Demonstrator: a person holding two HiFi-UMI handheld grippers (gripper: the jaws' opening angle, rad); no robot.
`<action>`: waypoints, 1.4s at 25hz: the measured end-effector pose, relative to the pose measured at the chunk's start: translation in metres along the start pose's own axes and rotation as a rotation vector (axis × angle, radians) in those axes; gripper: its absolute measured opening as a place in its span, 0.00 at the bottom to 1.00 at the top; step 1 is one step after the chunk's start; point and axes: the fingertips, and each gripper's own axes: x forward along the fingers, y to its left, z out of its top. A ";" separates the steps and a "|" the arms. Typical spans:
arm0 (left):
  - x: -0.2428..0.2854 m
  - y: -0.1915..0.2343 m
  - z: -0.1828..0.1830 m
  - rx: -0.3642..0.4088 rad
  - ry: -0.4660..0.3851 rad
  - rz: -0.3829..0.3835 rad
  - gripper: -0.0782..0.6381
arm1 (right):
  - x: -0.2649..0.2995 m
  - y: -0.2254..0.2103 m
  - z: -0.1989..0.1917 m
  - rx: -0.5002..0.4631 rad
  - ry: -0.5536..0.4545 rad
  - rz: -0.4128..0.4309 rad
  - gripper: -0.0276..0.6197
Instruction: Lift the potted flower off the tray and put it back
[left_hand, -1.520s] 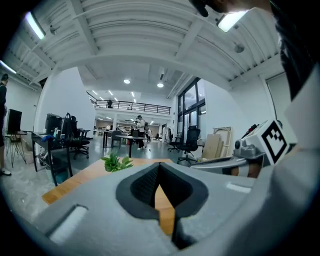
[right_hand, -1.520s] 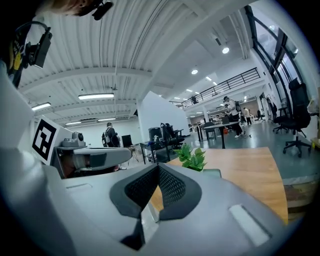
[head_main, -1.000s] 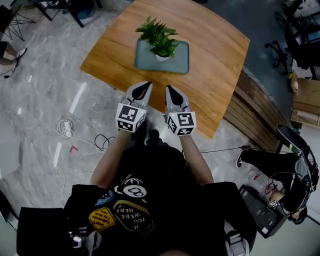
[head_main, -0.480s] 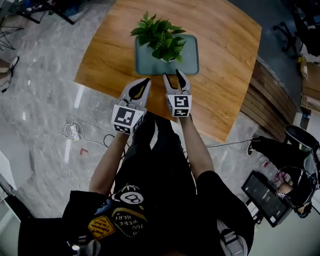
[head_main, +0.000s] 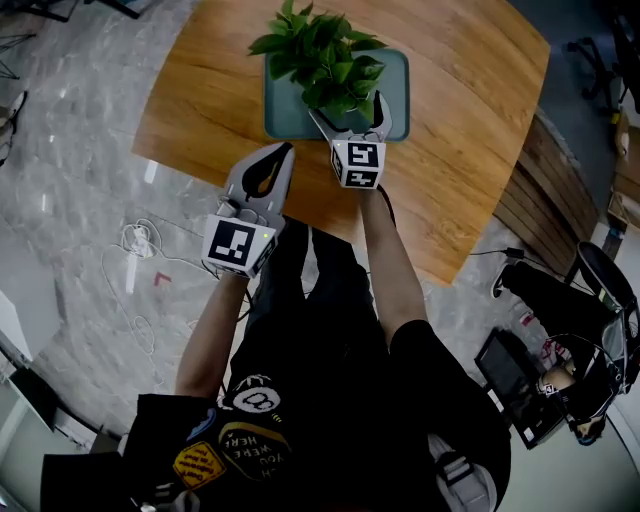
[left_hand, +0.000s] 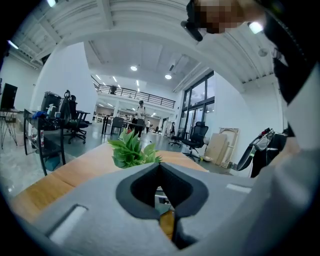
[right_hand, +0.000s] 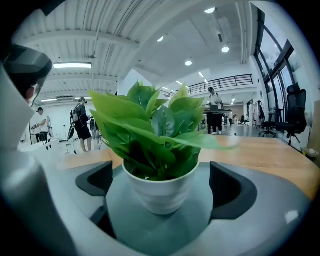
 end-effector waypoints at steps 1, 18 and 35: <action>0.001 -0.002 0.000 -0.005 0.001 -0.006 0.11 | 0.005 0.000 0.001 -0.008 0.000 0.001 0.95; 0.007 -0.008 -0.014 -0.021 0.012 -0.005 0.11 | 0.018 -0.003 0.010 -0.001 -0.126 -0.020 0.86; -0.009 0.010 -0.015 0.003 0.000 0.059 0.11 | -0.029 0.011 0.072 -0.025 -0.282 0.034 0.85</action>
